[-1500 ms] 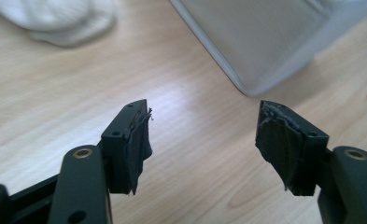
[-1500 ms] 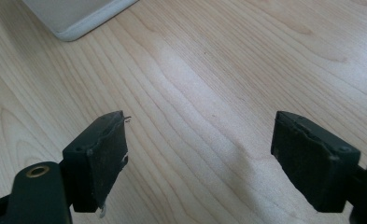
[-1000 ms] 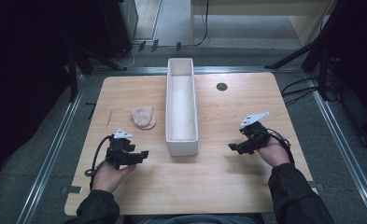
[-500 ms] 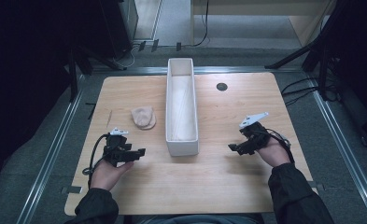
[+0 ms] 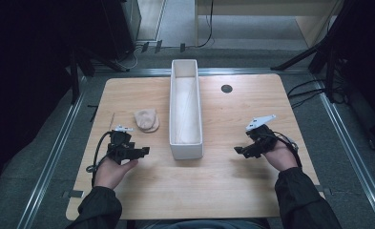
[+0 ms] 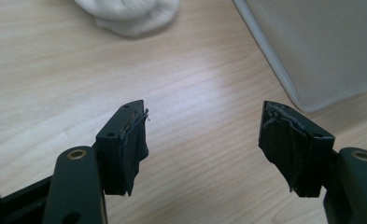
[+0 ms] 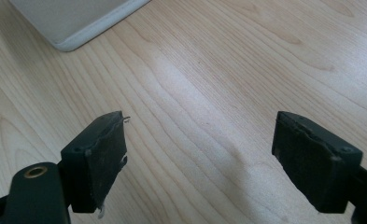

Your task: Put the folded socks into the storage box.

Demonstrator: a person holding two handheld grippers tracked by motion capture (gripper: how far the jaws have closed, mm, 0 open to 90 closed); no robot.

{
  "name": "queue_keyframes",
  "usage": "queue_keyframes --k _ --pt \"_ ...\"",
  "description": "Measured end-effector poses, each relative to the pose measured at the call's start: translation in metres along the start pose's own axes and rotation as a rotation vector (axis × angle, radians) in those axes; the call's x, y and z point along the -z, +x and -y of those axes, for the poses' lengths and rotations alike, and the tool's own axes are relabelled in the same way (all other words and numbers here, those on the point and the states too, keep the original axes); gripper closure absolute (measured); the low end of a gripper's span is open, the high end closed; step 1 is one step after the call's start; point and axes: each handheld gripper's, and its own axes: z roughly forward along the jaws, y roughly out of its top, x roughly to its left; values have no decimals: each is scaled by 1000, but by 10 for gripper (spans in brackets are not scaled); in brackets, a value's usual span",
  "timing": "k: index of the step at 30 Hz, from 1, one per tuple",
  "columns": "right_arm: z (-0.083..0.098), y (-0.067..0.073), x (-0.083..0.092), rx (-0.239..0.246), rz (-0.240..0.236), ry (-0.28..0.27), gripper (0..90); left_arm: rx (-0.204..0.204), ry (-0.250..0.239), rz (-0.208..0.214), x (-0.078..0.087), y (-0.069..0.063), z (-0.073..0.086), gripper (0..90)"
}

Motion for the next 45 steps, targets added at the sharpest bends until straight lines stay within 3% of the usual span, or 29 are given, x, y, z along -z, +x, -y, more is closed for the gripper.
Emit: queue_keyframes --k 3,7,22,32,34,38,42,45 --pt "-1 1 -1 2 -6 2 181 19 -34 22 4 2 -11 310" --pt "-1 2 -1 9 -8 0 181 6 -29 7 2 2 -21 310" --pt "0 1 1 4 -13 0 181 17 -14 -35 -17 6 -54 312" --pt "0 0 2 -2 -14 -6 181 61 -11 -72 -34 12 -71 310" --pt "0 0 2 -4 -14 -6 181 100 -23 -84 -40 17 -76 309" --pt "1 0 2 -5 -15 -6 181 120 -27 -95 -47 21 -80 313" --pt "1 0 1 -1 -21 -2 181 131 -15 -110 -57 24 -84 317" --pt "1 0 1 1 -26 0 181 128 25 -138 -68 29 -89 323"
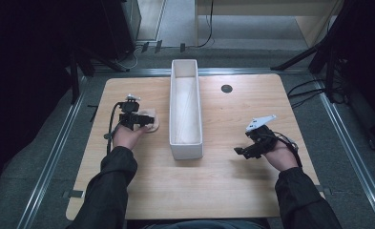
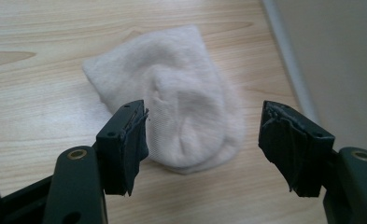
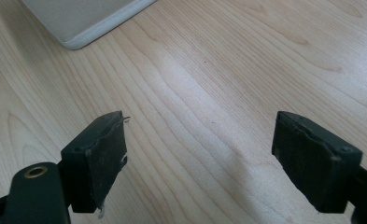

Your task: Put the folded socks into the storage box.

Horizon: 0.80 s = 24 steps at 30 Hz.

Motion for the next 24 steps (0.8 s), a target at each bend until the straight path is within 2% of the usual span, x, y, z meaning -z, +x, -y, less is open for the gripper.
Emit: queue_keyframes --k 5,6,7,10,13,18,21,24 --pt "0 0 0 -2 1 1 182 53 11 5 -12 5 -4 337" --pt "0 0 0 -1 1 2 182 53 11 5 -12 5 -4 337" --pt "0 0 -1 2 2 1 182 59 28 6 -17 5 -4 339" --pt "0 0 -1 5 4 2 182 56 41 -2 -20 4 -4 343" --pt "0 0 -1 6 5 2 182 27 79 -38 -24 -1 -8 341" --pt "0 0 0 2 6 4 182 12 97 -68 -31 -5 -12 325" --pt "0 0 0 1 7 7 182 20 95 -79 -33 -5 -12 324" --pt "1 0 0 2 10 8 182 8 104 -108 -35 -5 -12 345"
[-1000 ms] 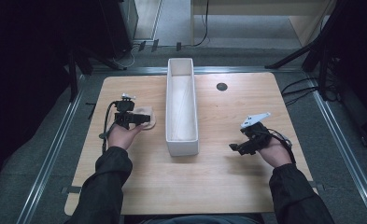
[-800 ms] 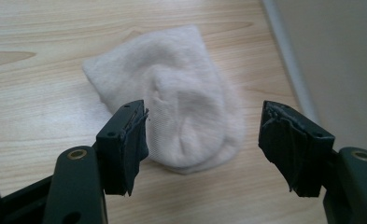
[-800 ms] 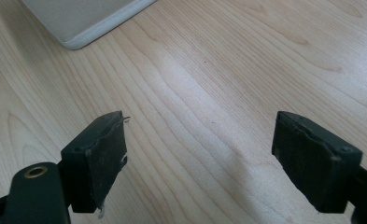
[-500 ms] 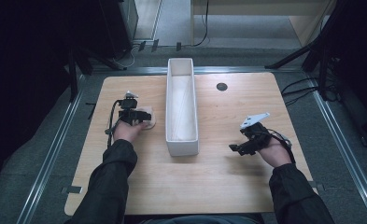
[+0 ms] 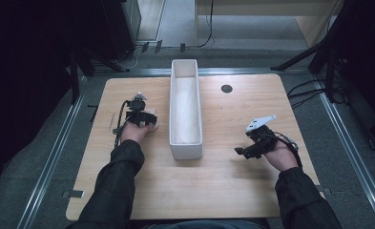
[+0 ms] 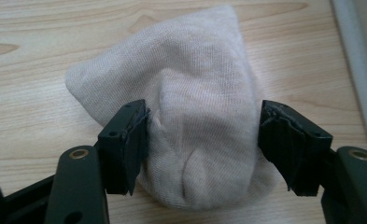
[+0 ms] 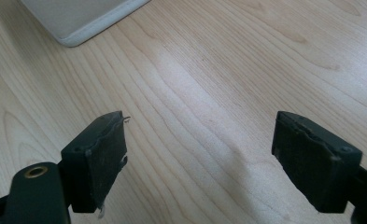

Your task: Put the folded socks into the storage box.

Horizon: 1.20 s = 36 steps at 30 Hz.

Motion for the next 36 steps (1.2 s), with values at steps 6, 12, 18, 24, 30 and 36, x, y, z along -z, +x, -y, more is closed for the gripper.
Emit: queue_keyframes --k 6,12,18,24,30,36 --pt "0 0 0 0 6 2 182 -11 25 -31 0 0 -2 417" --pt "0 0 -1 4 10 8 182 -32 85 -57 0 0 -10 496" --pt "0 0 -2 8 11 12 182 -47 141 -81 0 1 -18 616" --pt "1 0 -2 13 15 16 182 -65 157 -79 0 3 -19 689" --pt "1 0 -1 14 17 14 182 -62 217 -67 2 5 -25 727" --pt "0 -1 -1 4 18 17 182 -45 226 -24 5 9 -27 737"
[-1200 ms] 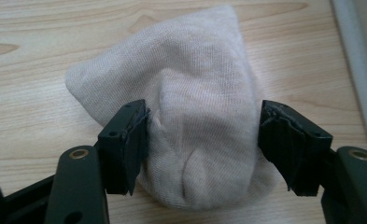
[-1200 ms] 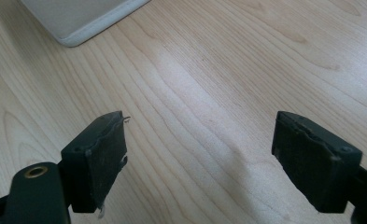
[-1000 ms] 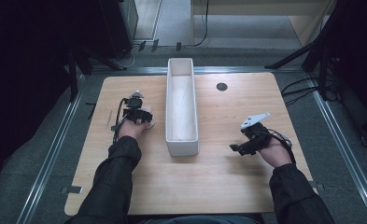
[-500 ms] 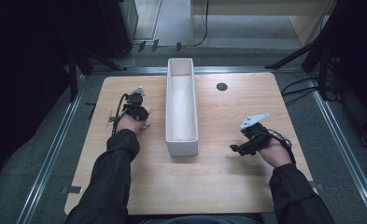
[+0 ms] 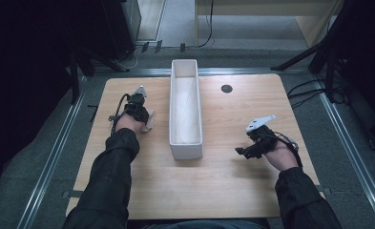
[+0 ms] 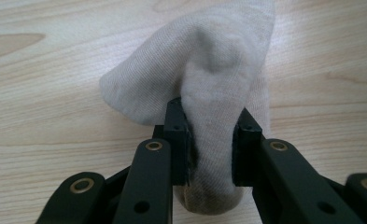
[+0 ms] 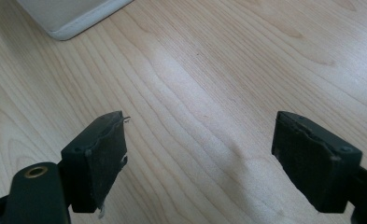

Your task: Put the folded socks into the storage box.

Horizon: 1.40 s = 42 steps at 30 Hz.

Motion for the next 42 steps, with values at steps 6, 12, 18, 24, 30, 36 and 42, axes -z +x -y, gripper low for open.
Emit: queue_keyframes --k 6,12,18,24,30,36,42 --pt "0 -1 1 -2 1 -6 183 -7 -4 20 10 -2 0 737" --pt "0 -2 1 -5 -1 -6 183 19 15 37 23 -1 1 735" --pt "0 -1 0 -3 1 -3 183 3 25 50 39 -4 5 735" --pt "0 -2 0 -6 3 1 183 1 27 85 59 -9 8 735" --pt "0 -2 0 -8 2 3 183 -6 44 114 78 -17 13 731" --pt "1 -1 0 -7 4 19 183 -40 28 135 102 -32 23 731" --pt "1 -1 0 -1 7 16 183 -43 -12 143 118 -47 30 728"
